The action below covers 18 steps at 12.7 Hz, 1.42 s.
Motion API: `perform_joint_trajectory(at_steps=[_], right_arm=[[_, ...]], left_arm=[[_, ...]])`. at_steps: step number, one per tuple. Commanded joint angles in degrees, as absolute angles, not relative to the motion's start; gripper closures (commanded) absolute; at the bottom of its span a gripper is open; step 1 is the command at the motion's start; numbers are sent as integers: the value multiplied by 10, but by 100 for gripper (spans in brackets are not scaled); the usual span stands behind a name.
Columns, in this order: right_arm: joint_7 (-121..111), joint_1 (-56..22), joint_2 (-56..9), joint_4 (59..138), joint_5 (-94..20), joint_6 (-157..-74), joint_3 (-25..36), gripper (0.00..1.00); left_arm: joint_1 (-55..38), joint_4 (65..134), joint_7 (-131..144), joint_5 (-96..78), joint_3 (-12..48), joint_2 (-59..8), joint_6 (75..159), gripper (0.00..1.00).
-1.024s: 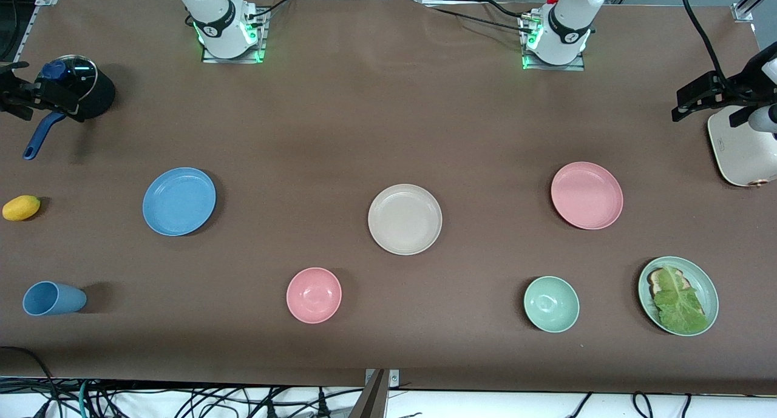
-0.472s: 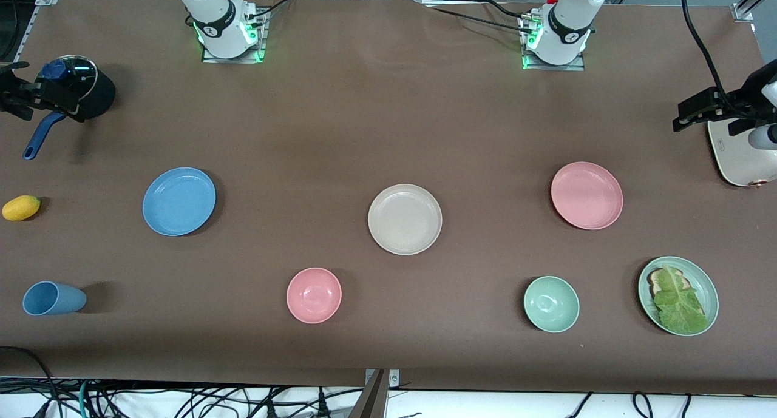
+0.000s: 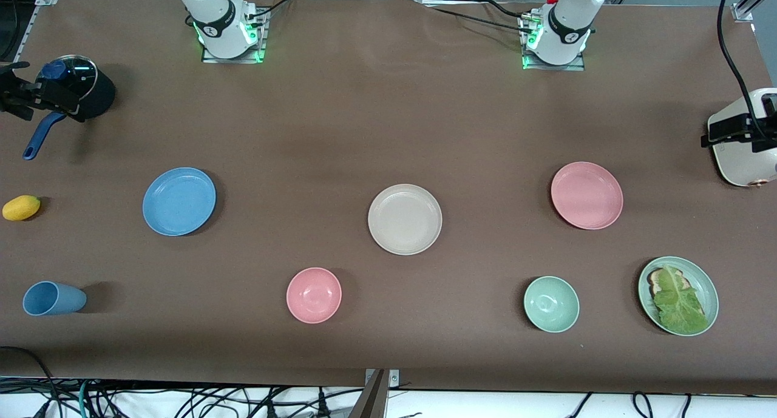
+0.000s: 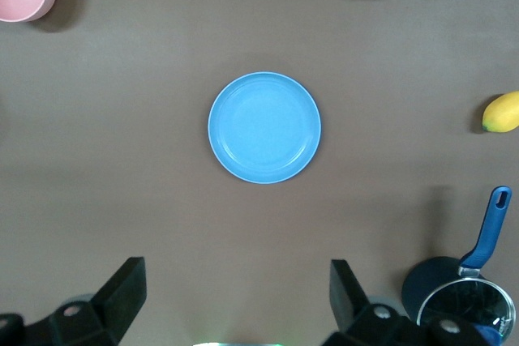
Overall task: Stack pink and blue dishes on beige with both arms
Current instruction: 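Move the left gripper down to the pink plate's rim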
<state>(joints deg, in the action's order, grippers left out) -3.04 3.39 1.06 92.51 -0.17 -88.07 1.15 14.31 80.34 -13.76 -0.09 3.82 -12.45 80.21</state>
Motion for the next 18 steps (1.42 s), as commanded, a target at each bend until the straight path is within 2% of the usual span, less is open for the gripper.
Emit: perform_joint_trajectory(at_steps=[1, 10, 18], right_arm=[[-32, 34, 5, 911, 2, -868, 11, 0], [-33, 34, 6, 912, 1, -864, 11, 0], [-33, 34, 6, 912, 1, -864, 11, 0]], left_arm=[[164, 790, -158, 14, 43, -156, 805, 0], [215, 819, -200, 26, 44, -286, 922, 0], [250, 960, -224, -63, 45, -298, 1065, 0]])
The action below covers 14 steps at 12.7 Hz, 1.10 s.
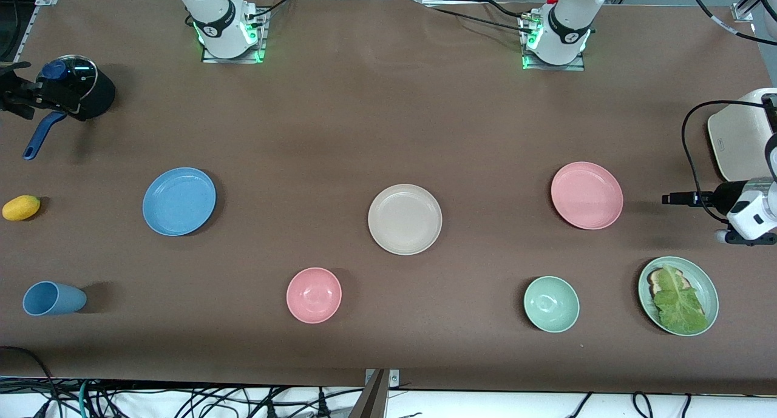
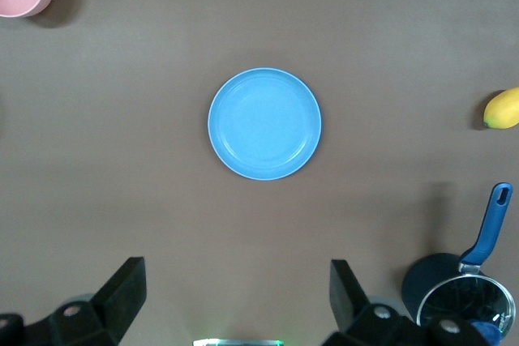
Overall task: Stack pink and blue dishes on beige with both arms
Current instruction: 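Move the left gripper down to the pink plate's rim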
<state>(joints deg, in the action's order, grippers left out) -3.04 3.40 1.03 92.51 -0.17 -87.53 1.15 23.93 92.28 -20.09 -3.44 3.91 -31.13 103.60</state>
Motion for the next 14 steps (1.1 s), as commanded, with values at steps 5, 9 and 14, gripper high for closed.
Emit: perform_joint_trajectory(at_steps=[5, 9, 14], right_arm=[[-33, 34, 6, 912, 1, -860, 11, 0], [-33, 34, 7, 912, -1, -858, 11, 0], [-33, 34, 7, 911, -1, -857, 11, 0]], left_arm=[[250, 1041, -249, -140, 45, -296, 1155, 0], [250, 1082, -273, -161, 47, -287, 1194, 0], [248, 1159, -303, -184, 47, -240, 1271, 0]])
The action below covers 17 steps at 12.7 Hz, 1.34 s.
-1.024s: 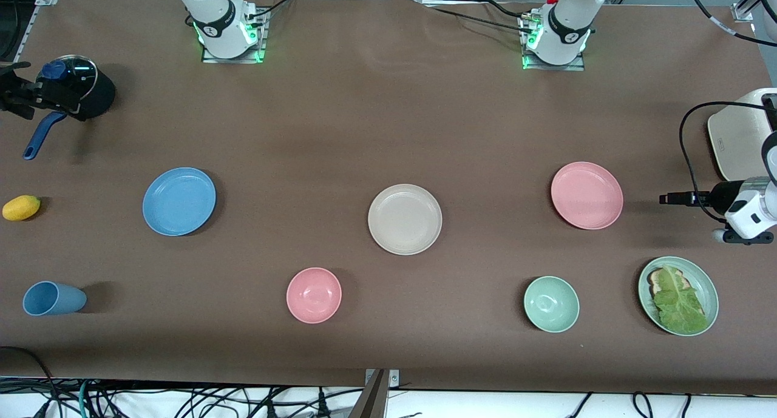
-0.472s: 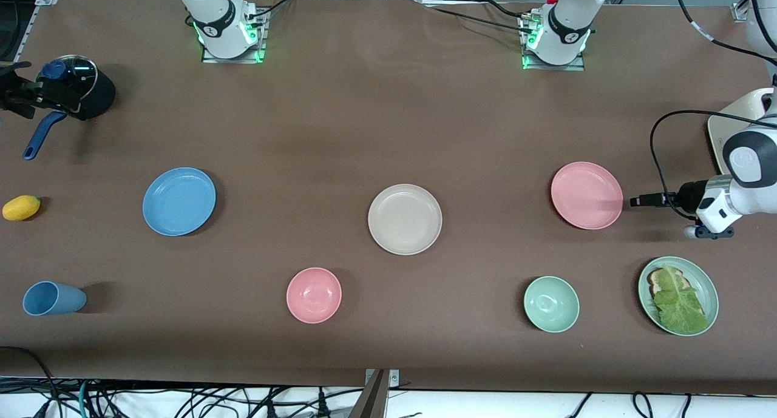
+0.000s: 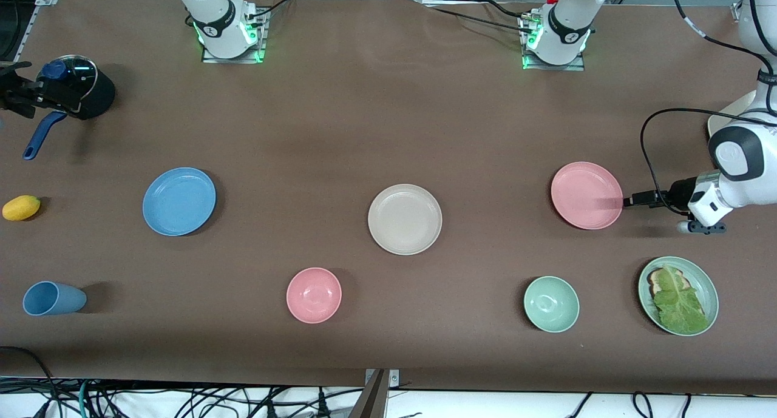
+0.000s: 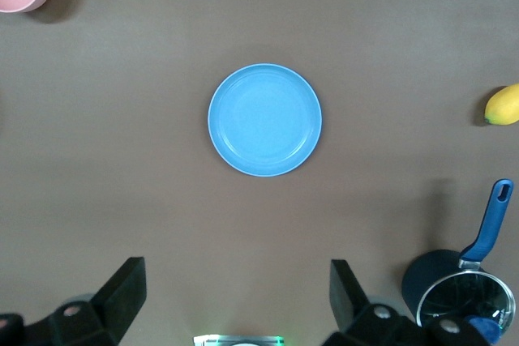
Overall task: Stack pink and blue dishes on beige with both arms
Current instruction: 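Move the left gripper down to the pink plate's rim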
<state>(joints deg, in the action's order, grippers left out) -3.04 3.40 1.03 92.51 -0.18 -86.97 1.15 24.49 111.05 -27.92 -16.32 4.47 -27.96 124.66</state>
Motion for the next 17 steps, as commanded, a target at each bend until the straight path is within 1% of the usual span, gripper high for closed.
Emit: perform_joint_trajectory(at_steps=[1, 2, 4, 5, 11, 13, 17], right_arm=[[-33, 34, 7, 911, -1, -857, 11, 0], [-33, 34, 8, 911, -1, -857, 11, 0], [-33, 34, 8, 911, -1, -856, 11, 0], [-33, 34, 8, 911, -1, -856, 11, 0], [-32, 34, 8, 911, -2, -848, 11, 0], [-26, 34, 8, 911, -2, -848, 9, 0], [-26, 34, 7, 911, -3, -848, 10, 0]], left_arm=[[248, 1167, -303, -185, 47, -237, 1275, 0], [248, 1182, -311, -195, 47, -228, 1288, 0], [247, 1222, -366, -239, 47, -220, 1348, 0], [246, 1227, -376, -250, 47, -220, 1355, 0], [243, 1234, -377, -268, 50, -229, 1366, 0], [237, 1234, -376, -269, 50, -233, 1369, 3], [237, 1234, -377, -270, 50, -243, 1379, 2]])
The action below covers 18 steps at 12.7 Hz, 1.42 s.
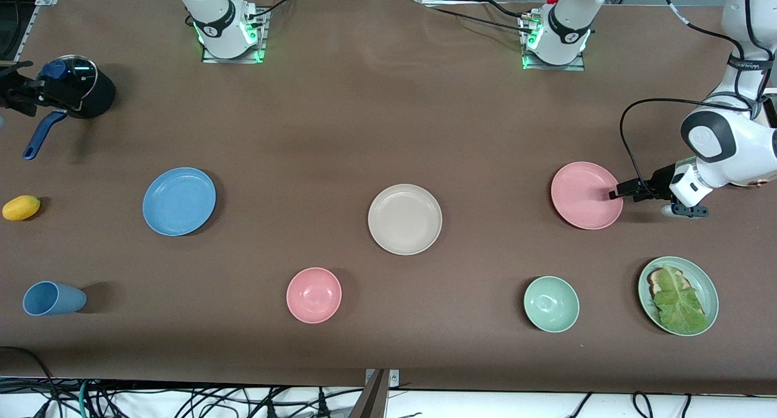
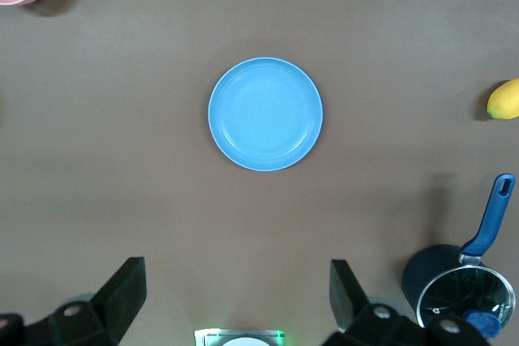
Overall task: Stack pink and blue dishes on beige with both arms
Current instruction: 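Close the left gripper on the pink plate's rim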
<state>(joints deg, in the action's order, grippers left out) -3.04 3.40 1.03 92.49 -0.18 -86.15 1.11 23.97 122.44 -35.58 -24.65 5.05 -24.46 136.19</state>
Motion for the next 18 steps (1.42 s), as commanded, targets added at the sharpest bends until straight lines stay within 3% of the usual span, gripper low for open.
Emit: perform_joint_trajectory(at_steps=[1, 3, 4, 5, 6, 8, 9, 18], right_arm=[[-25, 34, 8, 911, -3, -848, 10, 0], [-25, 34, 8, 911, -3, -847, 10, 0], [-25, 34, 8, 911, -3, -848, 10, 0], [-24, 34, 8, 911, -3, -847, 9, 0], [-24, 34, 8, 911, -3, -847, 9, 0], [-24, 34, 7, 911, -4, -847, 10, 0], [-24, 34, 8, 911, -4, -847, 10, 0], [-24, 34, 7, 911, -4, -847, 10, 0]], left_arm=[[237, 1234, -378, -270, 51, -249, 1384, 2], [237, 1234, -378, -271, 51, -251, 1386, 4], [237, 1234, -378, -272, 51, -252, 1387, 10], [236, 1234, -378, -279, 51, -253, 1390, 28], [236, 1234, -378, -279, 51, -257, 1392, 54], [238, 1234, -382, -293, 51, -258, 1392, 95], [240, 1234, -393, -310, 51, -258, 1392, 100], [234, 1222, -403, -309, 51, -243, 1368, 100]])
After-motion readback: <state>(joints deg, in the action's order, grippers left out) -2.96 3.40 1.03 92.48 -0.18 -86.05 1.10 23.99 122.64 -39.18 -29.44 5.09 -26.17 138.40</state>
